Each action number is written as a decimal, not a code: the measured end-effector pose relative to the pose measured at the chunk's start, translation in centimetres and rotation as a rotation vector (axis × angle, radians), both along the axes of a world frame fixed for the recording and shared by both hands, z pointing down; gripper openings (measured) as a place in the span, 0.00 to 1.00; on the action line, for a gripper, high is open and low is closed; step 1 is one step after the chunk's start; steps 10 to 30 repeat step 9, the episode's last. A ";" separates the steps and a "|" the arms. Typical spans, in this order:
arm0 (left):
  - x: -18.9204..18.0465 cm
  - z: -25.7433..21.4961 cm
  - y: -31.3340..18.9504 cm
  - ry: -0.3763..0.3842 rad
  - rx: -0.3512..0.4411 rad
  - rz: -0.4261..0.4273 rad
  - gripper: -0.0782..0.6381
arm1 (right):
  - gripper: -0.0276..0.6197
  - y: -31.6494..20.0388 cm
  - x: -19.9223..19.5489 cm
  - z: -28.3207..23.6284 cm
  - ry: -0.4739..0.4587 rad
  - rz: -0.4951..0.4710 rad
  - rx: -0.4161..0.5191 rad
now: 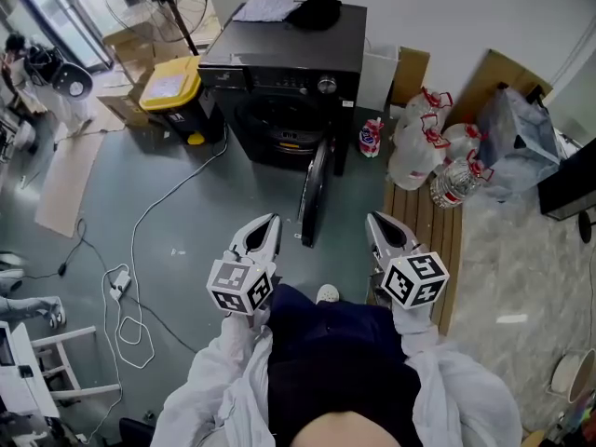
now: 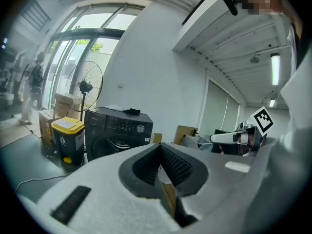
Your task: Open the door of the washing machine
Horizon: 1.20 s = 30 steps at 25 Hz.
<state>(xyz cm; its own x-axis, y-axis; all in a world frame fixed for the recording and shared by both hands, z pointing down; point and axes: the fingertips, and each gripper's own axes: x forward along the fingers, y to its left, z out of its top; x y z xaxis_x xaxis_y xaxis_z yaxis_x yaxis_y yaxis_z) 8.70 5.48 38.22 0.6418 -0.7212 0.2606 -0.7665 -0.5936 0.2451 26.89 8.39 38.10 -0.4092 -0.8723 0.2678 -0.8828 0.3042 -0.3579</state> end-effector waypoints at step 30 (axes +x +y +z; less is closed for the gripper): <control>-1.5 0.6 0.8 0.033 -0.005 -0.020 0.11 | 0.05 -0.2 -1.7 1.2 0.001 -0.030 -0.027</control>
